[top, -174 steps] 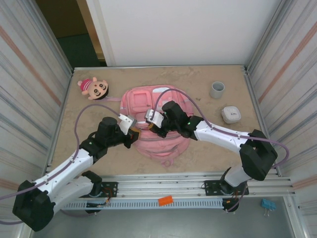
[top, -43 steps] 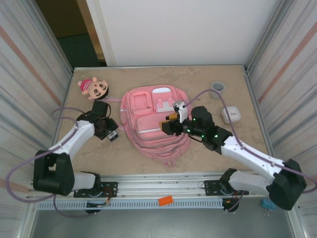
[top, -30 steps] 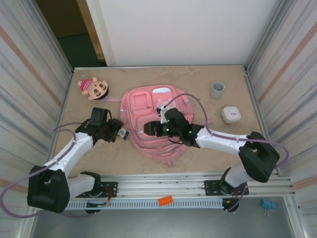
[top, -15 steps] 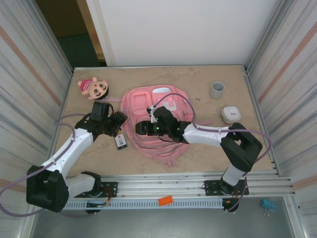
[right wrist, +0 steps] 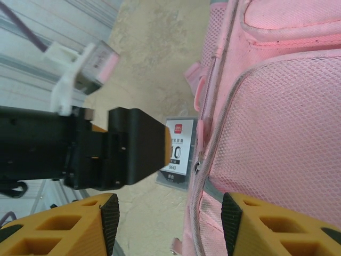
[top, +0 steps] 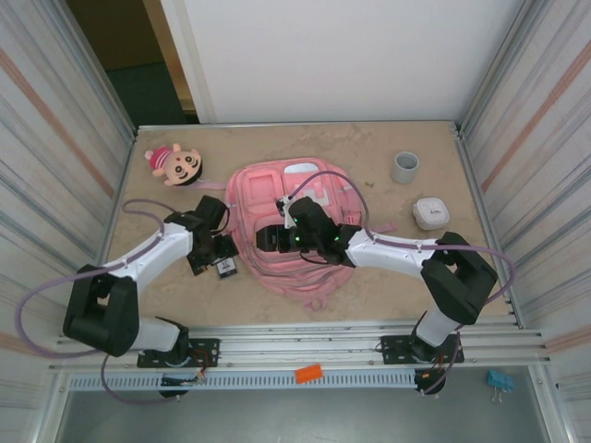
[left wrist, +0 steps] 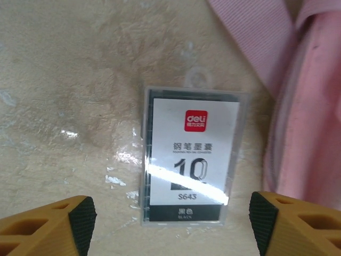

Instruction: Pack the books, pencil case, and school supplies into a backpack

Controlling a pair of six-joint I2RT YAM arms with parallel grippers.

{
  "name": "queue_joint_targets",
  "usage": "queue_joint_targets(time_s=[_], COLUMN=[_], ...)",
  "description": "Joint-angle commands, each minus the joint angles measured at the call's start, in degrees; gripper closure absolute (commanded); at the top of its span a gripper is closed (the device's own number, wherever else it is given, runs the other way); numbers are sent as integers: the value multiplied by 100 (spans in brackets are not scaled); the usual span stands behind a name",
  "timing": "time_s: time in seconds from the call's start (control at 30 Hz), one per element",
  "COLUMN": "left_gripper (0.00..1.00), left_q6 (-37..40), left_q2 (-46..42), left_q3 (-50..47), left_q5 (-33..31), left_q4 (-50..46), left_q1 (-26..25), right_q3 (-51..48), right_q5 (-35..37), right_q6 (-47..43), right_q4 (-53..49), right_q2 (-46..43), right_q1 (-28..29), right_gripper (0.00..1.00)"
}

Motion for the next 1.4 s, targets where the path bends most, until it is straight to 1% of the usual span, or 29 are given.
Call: queue_joint_targets(time_s=[0.0, 0.23, 0.33, 0.43, 0.53, 0.63, 0.7, 0.8, 0.9, 1.0, 1.1, 1.27, 1.37], left_gripper=[22, 21, 22, 29, 40, 47, 52, 52, 52, 52, 52, 51, 51], left_q6=[203, 287, 289, 231, 86, -30, -194, -448, -683, -1029, -1461, -2183, -2402], left_q2=[275, 895, 1181, 1439, 1455, 1135, 670, -74, -652, -1117, -1352, -1388, -1354], left_q3=[182, 368, 321, 72, -262, -333, -342, -288, -166, -180, -237, -308, -266], left_q5=[-295, -192, -396, -392, -152, 6, 101, 280, 445, 649, 981, 1492, 1666], left_q4=[18, 318, 404, 582, 872, 849, 742, 551, 297, 344, 639, 1301, 1548], left_q1=[-126, -201, -202, -87, 48, 31, 27, 45, 45, 54, 62, 54, 23], right_q3=[22, -78, -107, -140, -210, -280, -309, -372, -534, -720, -877, -793, -705], right_q5=[80, 92, 76, 47, 36, 36, -10, -151, -140, -227, -332, -532, -511], right_q6=[-202, -251, -249, -252, -278, -279, -281, -218, -68, 201, 420, 618, 692], right_q4=[-82, -55, -22, 5, 28, 57, 105, 210, 347, 539, 886, 1274, 1294], right_q2=[-270, -383, -388, -428, -507, -585, -594, -581, -606, -566, -498, -249, -160], right_q1=[-46, -92, -103, -95, -98, -83, -51, 20, 101, 134, 189, 280, 280], right_gripper=[46, 46, 45, 46, 46, 46, 46, 46, 46, 45, 45, 45, 45])
